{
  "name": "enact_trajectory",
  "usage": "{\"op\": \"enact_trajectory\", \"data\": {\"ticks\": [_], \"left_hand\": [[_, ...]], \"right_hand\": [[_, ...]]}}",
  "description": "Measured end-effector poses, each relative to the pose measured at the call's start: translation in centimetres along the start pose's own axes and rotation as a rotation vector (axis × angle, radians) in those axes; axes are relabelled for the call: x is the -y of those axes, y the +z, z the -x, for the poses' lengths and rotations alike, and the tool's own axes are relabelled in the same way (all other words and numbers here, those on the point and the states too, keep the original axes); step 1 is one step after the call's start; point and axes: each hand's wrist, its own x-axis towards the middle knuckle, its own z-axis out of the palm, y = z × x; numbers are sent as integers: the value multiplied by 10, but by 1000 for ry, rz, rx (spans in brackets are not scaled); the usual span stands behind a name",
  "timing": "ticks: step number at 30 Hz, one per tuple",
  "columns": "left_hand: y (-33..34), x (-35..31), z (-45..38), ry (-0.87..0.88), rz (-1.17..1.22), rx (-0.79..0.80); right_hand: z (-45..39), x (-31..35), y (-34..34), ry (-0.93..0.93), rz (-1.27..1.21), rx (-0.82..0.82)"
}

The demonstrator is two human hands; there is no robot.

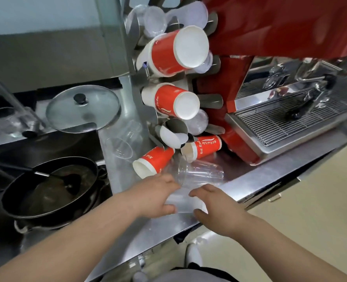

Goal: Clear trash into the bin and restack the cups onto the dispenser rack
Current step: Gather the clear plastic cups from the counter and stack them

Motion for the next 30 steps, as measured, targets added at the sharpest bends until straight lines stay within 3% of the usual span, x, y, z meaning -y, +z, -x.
{"op": "enact_trajectory", "data": {"ticks": [7,15,23,30], "left_hand": [[16,-3,0,-150,-33,104],[30,-5,15,-233,-44,101],[36,7,50,-354,147,-74],[46,4,69,-434,416,-248]], "right_hand": [[-5,-17,24,1,41,96],[-16,-22,35,-86,-48,150],[-23,-1,6,-259,-246,47],[-29,33,-16,-418,-269,-11]]}}
